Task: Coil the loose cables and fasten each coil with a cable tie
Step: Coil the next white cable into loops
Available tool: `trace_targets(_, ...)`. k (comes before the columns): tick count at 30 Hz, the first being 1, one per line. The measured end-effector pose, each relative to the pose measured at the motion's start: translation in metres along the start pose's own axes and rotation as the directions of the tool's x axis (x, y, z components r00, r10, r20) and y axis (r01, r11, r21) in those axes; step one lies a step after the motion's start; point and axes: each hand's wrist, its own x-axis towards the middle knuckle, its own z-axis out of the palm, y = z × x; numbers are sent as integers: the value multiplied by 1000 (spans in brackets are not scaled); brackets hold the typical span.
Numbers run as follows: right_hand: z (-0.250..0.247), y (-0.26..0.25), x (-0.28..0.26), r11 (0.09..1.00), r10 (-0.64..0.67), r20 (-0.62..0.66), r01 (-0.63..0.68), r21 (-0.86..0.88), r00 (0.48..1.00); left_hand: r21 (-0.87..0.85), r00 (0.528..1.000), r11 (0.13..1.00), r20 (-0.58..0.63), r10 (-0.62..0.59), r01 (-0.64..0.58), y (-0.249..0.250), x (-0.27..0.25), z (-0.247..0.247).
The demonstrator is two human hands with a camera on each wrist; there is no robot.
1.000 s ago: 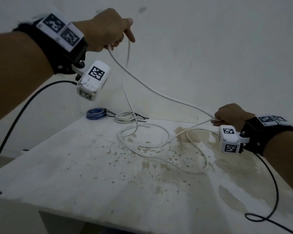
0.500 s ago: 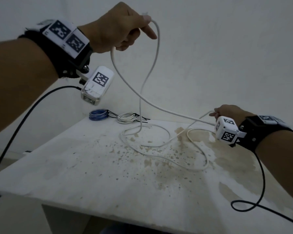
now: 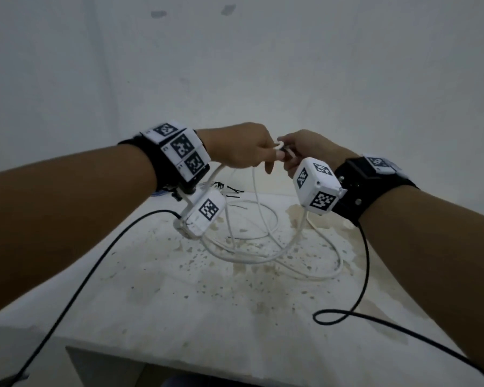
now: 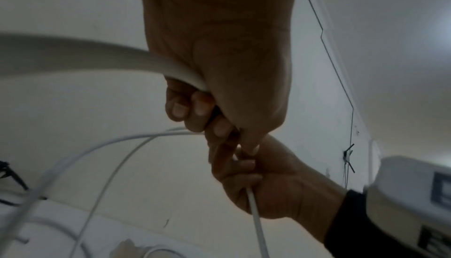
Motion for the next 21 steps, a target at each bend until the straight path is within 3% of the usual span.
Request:
trace_targets(2, -4, -2, 5, 999, 4, 1, -4, 37, 1000, 48, 999, 999, 31, -8, 7, -5, -1, 7)
trace_targets(4, -10, -2, 8, 999, 33, -11, -32, 28, 999, -49, 999, 998, 21, -43, 44, -9, -2, 17)
trace_targets(5, -13, -2, 11, 999, 36, -35, -36, 8, 999, -139, 996, 986, -19, -92, 88, -13, -2, 22)
trace_targets(7, -21, -3, 14, 1000, -8, -86, 5, -28, 996, -247, 955, 957, -213, -207, 152, -26, 1, 30)
trace_targets(8, -26, -5, 14, 999, -37, -83, 34, -38, 996, -209, 922, 959, -297, -250, 193, -35, 4, 34)
trace_targets(9, -30, -7, 11, 997, -64, -55, 62, -38, 996, -147, 913, 958, -298, -279, 245, -45, 6, 38)
trace_targets(12, -43, -14, 2, 986, -167, 67, 165, 35, 984, -124, 951, 952, -103, -293, 280, -57, 15, 56)
trace_targets(14, -48, -20, -2, 969, -236, 104, 226, 96, 966, -179, 946, 937, -69, -316, 300, -60, 22, 72)
trace_targets(16, -55, -25, -5, 942, -302, 43, 291, 164, 952, -145, 928, 919, -20, -373, 367, -69, 29, 88)
trace_targets(18, -67, -28, -6, 901, -346, -67, 351, 254, 936, -114, 896, 890, 116, -429, 441, -77, 26, 103)
trace_targets(21, -87, -24, -7, 873, -334, -226, 391, 292, 915, -161, 854, 847, 230, -467, 506, -90, 14, 112)
